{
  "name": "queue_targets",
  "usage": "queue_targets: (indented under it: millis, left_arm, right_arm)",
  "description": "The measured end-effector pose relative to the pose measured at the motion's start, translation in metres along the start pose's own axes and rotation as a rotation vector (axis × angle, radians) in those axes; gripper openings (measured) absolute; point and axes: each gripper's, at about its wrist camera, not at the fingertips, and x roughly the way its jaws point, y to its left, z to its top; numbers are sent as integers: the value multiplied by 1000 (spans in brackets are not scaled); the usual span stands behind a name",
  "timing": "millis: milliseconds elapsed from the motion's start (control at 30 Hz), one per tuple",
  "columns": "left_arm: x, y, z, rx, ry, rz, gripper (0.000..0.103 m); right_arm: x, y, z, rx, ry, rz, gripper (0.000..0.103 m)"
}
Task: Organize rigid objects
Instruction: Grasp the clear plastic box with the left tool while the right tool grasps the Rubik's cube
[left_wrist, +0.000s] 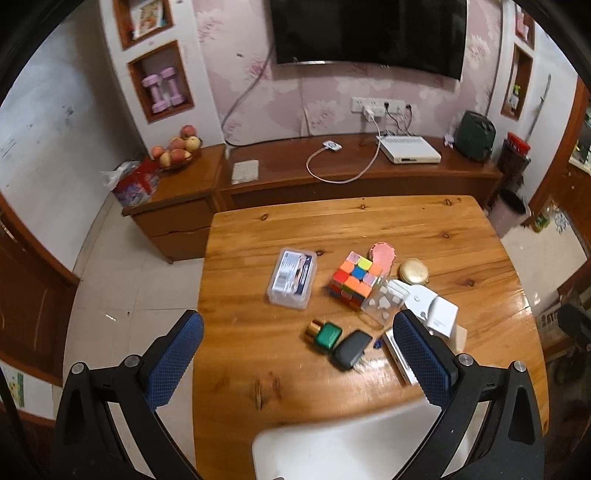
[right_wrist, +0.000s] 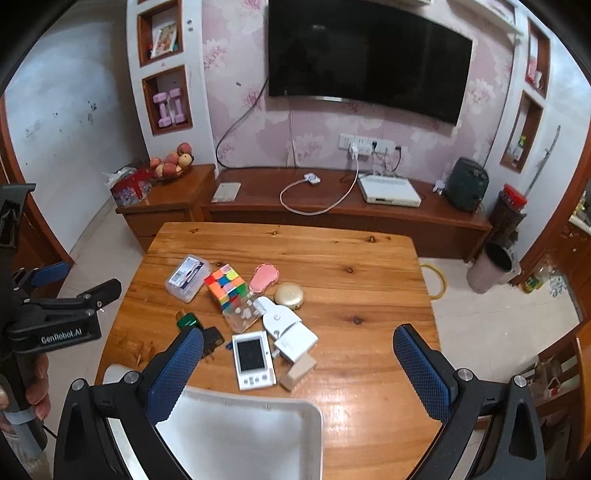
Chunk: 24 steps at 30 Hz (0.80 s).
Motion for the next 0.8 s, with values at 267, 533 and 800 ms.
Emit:
queue_targets:
  millis: [267,533,800]
  left_arm:
    - [87,11,33,18,151,-6,102]
    - [167,24,29,42,255,70,102]
    - [210,32,34,11,292,61,102]
  right_arm:
    - [75,-2,30,65,108,69,103]
    - [129,30,52,115,170,81,103]
    - [180,45,65,204,245,97,103]
